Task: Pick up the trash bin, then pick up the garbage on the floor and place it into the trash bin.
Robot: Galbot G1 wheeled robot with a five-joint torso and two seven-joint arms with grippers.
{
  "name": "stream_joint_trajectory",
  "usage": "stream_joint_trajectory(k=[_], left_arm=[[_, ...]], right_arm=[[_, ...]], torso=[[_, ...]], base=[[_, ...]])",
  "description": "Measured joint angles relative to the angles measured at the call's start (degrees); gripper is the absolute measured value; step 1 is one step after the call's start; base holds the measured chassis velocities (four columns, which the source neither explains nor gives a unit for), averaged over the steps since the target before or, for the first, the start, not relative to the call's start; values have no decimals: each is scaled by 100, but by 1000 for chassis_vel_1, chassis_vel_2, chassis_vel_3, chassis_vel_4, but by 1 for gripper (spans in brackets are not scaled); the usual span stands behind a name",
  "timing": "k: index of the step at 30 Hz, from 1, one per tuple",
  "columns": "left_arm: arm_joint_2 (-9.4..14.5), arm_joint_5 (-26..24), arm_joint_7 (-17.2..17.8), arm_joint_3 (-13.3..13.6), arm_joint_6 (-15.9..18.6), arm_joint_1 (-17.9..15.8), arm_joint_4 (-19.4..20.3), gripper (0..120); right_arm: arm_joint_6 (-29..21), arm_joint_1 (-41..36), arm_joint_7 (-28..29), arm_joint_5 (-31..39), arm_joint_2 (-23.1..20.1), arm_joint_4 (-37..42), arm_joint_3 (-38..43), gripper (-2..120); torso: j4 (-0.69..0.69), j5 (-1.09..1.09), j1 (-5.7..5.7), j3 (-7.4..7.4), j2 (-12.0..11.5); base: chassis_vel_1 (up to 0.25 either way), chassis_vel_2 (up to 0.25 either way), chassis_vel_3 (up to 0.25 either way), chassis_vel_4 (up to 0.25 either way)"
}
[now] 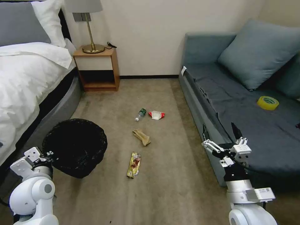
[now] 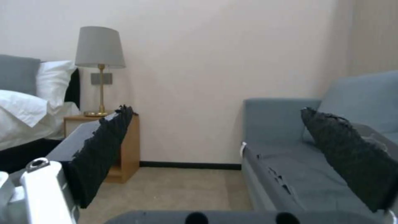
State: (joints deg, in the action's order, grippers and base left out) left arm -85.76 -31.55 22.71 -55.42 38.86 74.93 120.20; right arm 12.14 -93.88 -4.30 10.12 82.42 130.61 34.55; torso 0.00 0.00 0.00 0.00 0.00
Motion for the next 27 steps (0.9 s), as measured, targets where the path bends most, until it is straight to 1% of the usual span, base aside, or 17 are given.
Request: stream_joint_trajectory(k=[27], left_arm=[[3, -6, -18, -41, -5, -19, -10, 2]], right_arm=[[27, 52, -64, -31, 6, -56, -15, 100]], torso=[[0, 0, 0, 0, 0]], base=[[-95, 96, 98, -97]])
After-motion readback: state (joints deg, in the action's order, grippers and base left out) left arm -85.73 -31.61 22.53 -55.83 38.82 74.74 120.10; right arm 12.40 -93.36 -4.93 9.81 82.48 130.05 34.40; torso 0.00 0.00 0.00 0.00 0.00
